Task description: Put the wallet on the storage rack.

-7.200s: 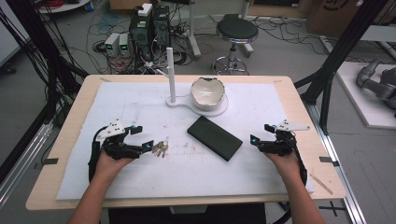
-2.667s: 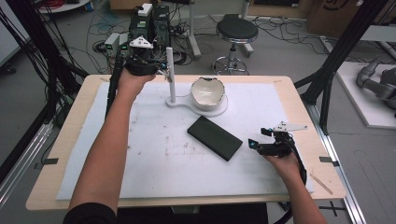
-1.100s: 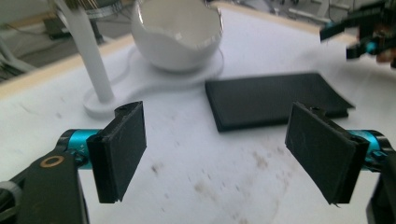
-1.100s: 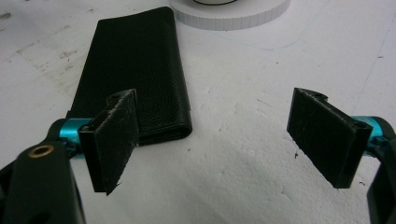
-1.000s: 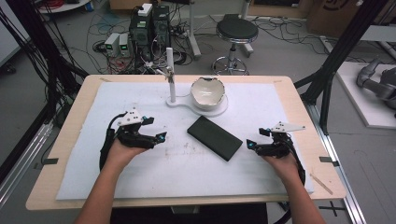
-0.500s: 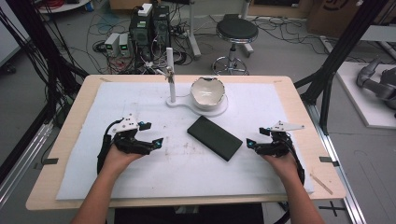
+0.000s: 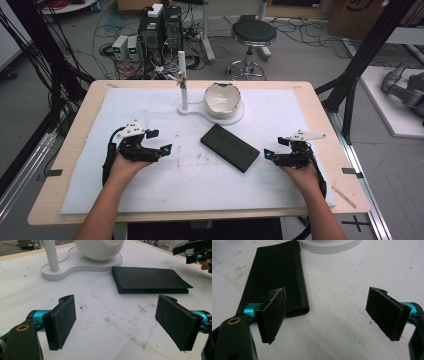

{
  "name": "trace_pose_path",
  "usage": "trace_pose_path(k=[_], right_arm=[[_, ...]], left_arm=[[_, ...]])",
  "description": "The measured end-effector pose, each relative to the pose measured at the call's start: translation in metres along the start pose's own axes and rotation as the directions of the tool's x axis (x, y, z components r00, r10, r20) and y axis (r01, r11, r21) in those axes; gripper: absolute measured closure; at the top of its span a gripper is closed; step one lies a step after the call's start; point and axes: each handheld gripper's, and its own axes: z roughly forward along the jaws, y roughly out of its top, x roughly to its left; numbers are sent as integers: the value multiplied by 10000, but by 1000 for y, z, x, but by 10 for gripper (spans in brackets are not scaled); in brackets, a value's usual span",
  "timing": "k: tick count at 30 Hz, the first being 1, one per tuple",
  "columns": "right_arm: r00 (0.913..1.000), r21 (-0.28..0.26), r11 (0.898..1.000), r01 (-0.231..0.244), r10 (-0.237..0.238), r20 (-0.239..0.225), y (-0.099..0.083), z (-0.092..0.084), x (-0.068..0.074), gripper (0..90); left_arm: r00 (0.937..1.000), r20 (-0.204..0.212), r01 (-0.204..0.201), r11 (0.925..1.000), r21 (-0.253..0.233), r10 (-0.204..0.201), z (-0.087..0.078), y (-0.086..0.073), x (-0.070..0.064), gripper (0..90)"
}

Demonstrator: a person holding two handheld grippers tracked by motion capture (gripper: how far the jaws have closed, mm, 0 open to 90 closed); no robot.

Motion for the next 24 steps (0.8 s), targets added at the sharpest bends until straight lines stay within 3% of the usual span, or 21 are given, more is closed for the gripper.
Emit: trace_pose_path(k=[9, 18, 24], right_arm=[[9995, -8, 9996, -287, 287, -92, 3, 2, -3, 178], [9981, 380, 9986, -354, 372, -483, 18, 28, -9, 178], [9975, 810, 9966, -138, 194, -682, 20, 44, -3, 178]], left_arm=[[9999, -111, -108, 9993, 362, 112, 0, -5, -3, 170], [9995, -229, -187, 9993, 322, 194, -6, -5, -2, 170], [9996, -210, -189, 9990, 396, 198, -6, -7, -1, 170]])
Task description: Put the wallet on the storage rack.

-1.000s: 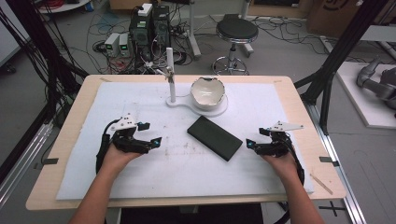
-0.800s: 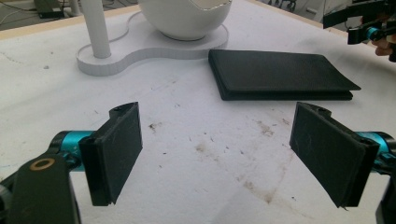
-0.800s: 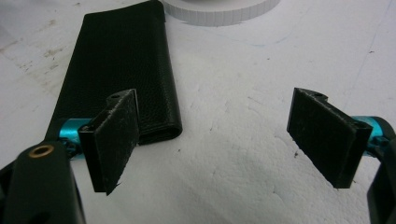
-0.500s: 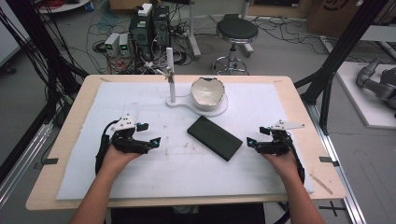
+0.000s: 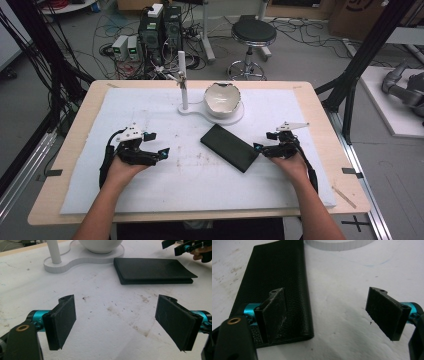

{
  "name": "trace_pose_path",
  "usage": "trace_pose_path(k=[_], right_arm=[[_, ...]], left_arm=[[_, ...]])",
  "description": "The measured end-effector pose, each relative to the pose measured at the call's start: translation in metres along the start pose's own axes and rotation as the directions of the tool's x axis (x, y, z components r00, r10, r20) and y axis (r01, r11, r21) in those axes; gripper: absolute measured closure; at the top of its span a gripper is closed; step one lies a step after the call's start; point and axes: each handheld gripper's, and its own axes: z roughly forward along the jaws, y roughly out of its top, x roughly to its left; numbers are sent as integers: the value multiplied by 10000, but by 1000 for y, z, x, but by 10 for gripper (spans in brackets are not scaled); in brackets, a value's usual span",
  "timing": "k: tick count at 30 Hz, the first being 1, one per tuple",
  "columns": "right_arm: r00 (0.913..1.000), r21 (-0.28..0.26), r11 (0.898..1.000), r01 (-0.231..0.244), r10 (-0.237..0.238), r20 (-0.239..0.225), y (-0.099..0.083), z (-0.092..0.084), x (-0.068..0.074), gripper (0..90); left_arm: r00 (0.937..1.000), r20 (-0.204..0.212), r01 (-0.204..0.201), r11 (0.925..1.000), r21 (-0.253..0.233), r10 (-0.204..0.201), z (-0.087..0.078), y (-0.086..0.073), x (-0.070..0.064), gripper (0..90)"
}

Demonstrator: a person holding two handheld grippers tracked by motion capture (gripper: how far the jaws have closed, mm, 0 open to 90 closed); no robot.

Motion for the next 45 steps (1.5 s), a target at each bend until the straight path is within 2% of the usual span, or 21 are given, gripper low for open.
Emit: trace_pose_path(k=[1, 6, 10, 14, 18, 22, 24, 30, 33, 35, 36, 38, 41, 42, 45], right_arm=[[9997, 246, 9997, 83, -78, -219, 1, 7, 3, 178], [9970, 932, 9953, 267, -197, -746, 4, 20, 11, 189], [9915, 1254, 9921, -8, 171, -1288, 3, 20, 14, 257], [9893, 1335, 9910, -69, 262, -1437, 2, 18, 15, 320], [9777, 1328, 9901, -457, 716, -1977, -1, 17, 13, 445], [9724, 1297, 9898, -588, 861, -2168, -2, 17, 11, 477], [9699, 1330, 9888, -681, 969, -2235, -2, 16, 10, 518], [9622, 1373, 9858, -964, 1277, -2407, -2, 12, 7, 715], [9689, 1296, 9891, -704, 987, -2269, 0, 10, 9, 784], [9719, 1319, 9895, -597, 878, -2186, 1, 9, 11, 799], [9783, 1302, 9911, -286, 545, -2001, 3, 7, 15, 816], [9809, 1315, 9913, -108, 360, -1910, 4, 6, 18, 823], [9817, 1197, 9928, -3, 231, -1891, 5, 3, 20, 828], [9803, 908, 9958, 149, 33, -1977, 8, -2, 22, 832], [9794, 496, 9973, 547, -440, -1969, 12, -10, 28, 835]], left_arm=[[10000, 35, 20, 10000, 24, -20, 0, 0, 0, 170], [10000, 11, 35, 10000, 63, -35, 0, -1, 0, 170], [10000, 63, 35, 10000, 85, -36, 0, -1, -1, 170], [10000, 69, -3, 9999, 152, 2, 1, -2, -2, 170], [9998, 166, -70, 9999, 126, 68, 1, -2, -3, 170], [9990, 368, -249, 9993, -289, 259, -1, 0, -4, 170], [9990, 358, -247, 9995, -191, 253, 0, 0, -4, 170], [9989, 373, -277, 9996, -90, 281, 2, -1, -5, 170], [9991, 340, -252, 9997, -57, 253, 3, -2, -5, 170], [9991, 339, -252, 9997, -57, 254, 3, -2, -5, 170], [9992, 328, -236, 9997, -72, 238, 2, -1, -5, 170], [9993, 316, -188, 9997, -140, 192, 2, -1, -5, 170], [9995, 315, -90, 9996, -285, 99, 0, -1, -4, 170], [9992, 400, 9, 9992, -403, 7, -1, 0, -3, 170], [9988, 489, 68, 9990, -451, -46, -3, 0, -3, 170]])
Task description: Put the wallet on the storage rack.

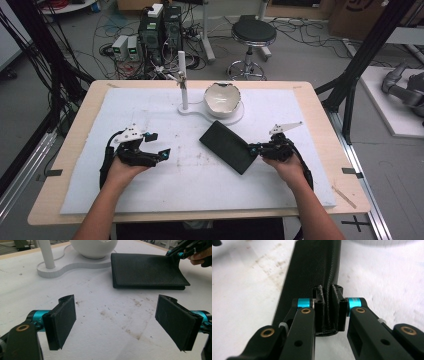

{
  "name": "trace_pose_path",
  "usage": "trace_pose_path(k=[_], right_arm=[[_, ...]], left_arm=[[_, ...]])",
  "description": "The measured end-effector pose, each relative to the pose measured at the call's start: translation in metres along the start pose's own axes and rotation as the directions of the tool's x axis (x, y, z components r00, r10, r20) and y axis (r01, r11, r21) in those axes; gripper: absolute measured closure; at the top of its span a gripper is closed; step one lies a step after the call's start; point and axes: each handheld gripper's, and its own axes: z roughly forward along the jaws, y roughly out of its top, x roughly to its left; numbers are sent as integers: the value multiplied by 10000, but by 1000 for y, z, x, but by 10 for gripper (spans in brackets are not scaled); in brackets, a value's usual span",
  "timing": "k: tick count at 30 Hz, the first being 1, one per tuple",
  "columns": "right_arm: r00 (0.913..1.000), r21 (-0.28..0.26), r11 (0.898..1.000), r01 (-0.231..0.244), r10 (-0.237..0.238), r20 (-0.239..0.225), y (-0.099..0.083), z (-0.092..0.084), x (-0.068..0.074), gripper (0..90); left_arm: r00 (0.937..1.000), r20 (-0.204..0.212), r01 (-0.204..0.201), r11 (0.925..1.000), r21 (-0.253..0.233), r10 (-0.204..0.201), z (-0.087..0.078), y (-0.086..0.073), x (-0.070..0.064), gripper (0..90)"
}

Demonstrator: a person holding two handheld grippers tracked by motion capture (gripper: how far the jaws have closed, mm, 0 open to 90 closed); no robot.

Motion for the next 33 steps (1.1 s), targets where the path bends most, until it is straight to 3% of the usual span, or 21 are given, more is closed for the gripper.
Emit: trace_pose_path(k=[1, 3, 4, 8, 20, 25, 26, 29, 32, 33], right_arm=[[10000, 0, 10000, 0, 0, 0, 0, 0, 0, 835], [9973, -366, 9967, 727, -726, 42, 5, -7, 11, 839], [9973, -366, 9967, 727, -726, 42, 5, -7, 11, 839], [9894, -815, 9861, 1449, -1451, 37, 10, -18, 24, 845], [9837, -1611, 9728, 1663, -1749, -408, 16, -34, 31, 848], [9765, -1758, 9649, 1951, -2079, -573, 18, -36, 35, 848], [9701, -1827, 9594, 2147, -2312, -740, 19, -36, 38, 847], [9627, -1870, 9536, 2358, -2554, -887, 20, -36, 41, 847], [9431, -2019, 9391, 2780, -3068, -1282, 23, -35, 49, 847], [9431, -2019, 9391, 2780, -3068, -1282, 23, -35, 49, 847]], left_arm=[[10000, 0, 0, 10000, 0, 0, 0, 0, 0, 170], [10000, 46, -28, 10000, -8, 28, 0, 1, 0, 170], [10000, 70, -37, 10000, -12, 38, -1, 1, -1, 170], [9996, 278, -62, 9999, -82, 64, 0, 3, -3, 170], [9985, 538, 27, 9998, -192, -17, 0, 3, -4, 170], [9973, 730, 89, 9995, -300, -66, 1, 4, -5, 170], [9967, 812, 82, 9995, -320, -55, 1, 5, -5, 170], [9943, 1062, 97, 9991, -403, -53, 1, 6, -7, 170], [9911, 1330, 55, 9990, -439, 4, 2, 8, -9, 170], [9899, 1415, 51, 9989, -459, 15, 2, 9, -11, 170]])
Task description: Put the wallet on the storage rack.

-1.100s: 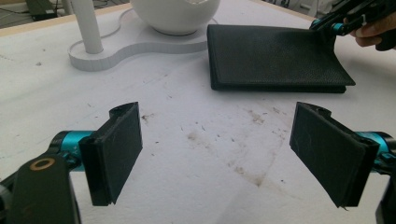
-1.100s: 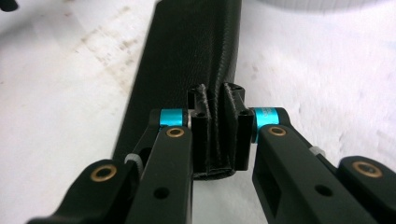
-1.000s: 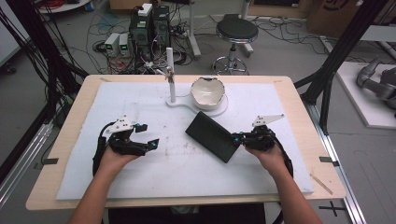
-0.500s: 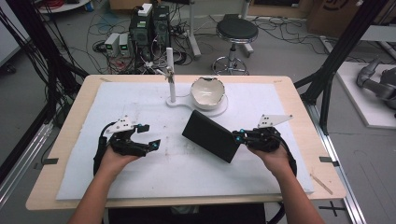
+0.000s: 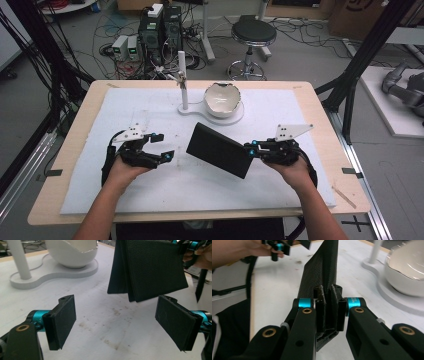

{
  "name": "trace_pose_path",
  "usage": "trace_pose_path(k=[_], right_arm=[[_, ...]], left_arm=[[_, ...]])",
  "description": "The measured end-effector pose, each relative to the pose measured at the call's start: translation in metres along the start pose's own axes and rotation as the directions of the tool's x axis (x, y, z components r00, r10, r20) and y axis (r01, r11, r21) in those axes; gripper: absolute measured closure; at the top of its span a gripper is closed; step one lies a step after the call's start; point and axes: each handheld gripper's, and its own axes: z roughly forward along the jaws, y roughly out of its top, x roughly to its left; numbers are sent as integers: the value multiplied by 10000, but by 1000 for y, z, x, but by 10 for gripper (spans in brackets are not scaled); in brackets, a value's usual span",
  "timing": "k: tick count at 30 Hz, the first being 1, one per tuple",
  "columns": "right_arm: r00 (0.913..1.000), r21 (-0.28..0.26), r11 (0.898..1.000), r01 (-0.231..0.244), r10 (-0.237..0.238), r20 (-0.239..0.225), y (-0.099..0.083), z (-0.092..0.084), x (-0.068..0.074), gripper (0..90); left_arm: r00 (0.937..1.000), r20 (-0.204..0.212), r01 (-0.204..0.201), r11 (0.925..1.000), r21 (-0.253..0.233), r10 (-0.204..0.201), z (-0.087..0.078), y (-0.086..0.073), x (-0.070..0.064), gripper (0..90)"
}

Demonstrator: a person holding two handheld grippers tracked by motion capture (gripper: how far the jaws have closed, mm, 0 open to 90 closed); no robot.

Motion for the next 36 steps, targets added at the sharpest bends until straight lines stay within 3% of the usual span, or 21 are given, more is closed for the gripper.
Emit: trace_pose_path(k=[2, 4, 7, 13, 14, 16, 17, 18, 19, 20, 21, 22, 24, 27, 28, 29, 30, 32, 33, 35, 36], right_arm=[[9981, -97, 9993, 365, -369, -485, 3, 2, 4, 847], [9965, -99, 9986, 523, -528, -641, 4, 4, 6, 847], [9916, -83, 9962, 865, -869, -954, 7, 9, 11, 847], [9808, -230, 9940, 1073, -1096, -1613, 11, 15, 17, 847], [9784, -257, 9931, 1147, -1174, -1699, 11, 16, 18, 846], [9753, -233, 9929, 1165, -1188, -1865, 13, 19, 20, 846], [9728, -268, 9920, 1237, -1265, -1939, 13, 20, 21, 846], [9728, -268, 9920, 1237, -1265, -1939, 13, 20, 21, 846], [9740, -283, 9923, 1203, -1235, -1900, 13, 21, 20, 844], [9747, -341, 9927, 1158, -1201, -1887, 13, 21, 19, 844], [9767, -376, 9943, 995, -1048, -1873, 12, 20, 18, 843], [9773, -498, 9944, 937, -1014, -1858, 10, 19, 16, 841], [9808, -693, 9949, 727, -839, -1762, 8, 19, 14, 831], [9893, -1096, 9934, 331, -482, -1378, 2, 21, 11, 738], [9893, -1096, 9934, 331, -482, -1378, 2, 21, 11, 738], [9909, -1264, 9920, 56, -225, -1324, 0, 21, 9, 678], [9952, -1653, 9847, -559, 416, -885, -4, 19, 4, 532], [9954, -1649, 9839, -687, 567, -768, -5, 18, 3, 505], [9972, -1487, 9860, -754, 742, -131, -8, 14, 1, 444], [9961, -1306, 9886, -756, 809, 359, -10, 12, 1, 407], [9948, -1111, 9910, -741, 813, 620, -12, 11, 2, 390]], left_arm=[[9997, 237, -61, 10000, -47, 62, 1, 1, -2, 170], [9987, 499, -90, 9999, -72, 94, 3, 3, -5, 170], [9918, 1272, -109, 9998, -179, 131, 8, 7, -11, 169], [9831, 1826, -153, 9997, 163, 121, 20, 8, -20, 171], [9720, 2347, -150, 9995, 263, 84, 24, 8, -23, 181], [9567, 2910, -178, 9995, 277, 89, 27, 10, -28, 258], [9567, 2910, -178, 9995, 277, 89, 27, 10, -28, 314], [9484, 3166, -291, 9992, 286, 185, 28, 11, -30, 314], [9389, 3407, -634, 9975, 300, 494, 27, 13, -34, 473], [9342, 3533, -638, 9975, 288, 495, 26, 14, -34, 529], [9342, 3533, -638, 9975, 288, 495, 26, 14, -34, 594], [9276, 3705, -611, 9978, 252, 474, 22, 16, -34, 677], [9273, 3706, -702, 9970, 312, 537, 21, 17, -36, 728], [9342, 3434, -1190, 9918, 456, 963, 20, 24, -41, 738], [9342, 3434, -1190, 9918, 456, 963, 20, 24, -41, 739], [9396, 3296, -1185, 9912, 596, 925, 20, 25, -42, 739], [9449, 3134, -1219, 9902, 682, 947, 19, 26, -42, 738], [9528, 2894, -1179, 9902, 753, 914, 18, 26, -40, 739], [9579, 2709, -1227, 9888, 850, 955, 17, 28, -39, 739], [9653, 2400, -1269, 9882, 856, 1032, 14, 32, -37, 738], [9730, 2002, -1347, 9868, 900, 1145, 10, 40, -36, 738]])
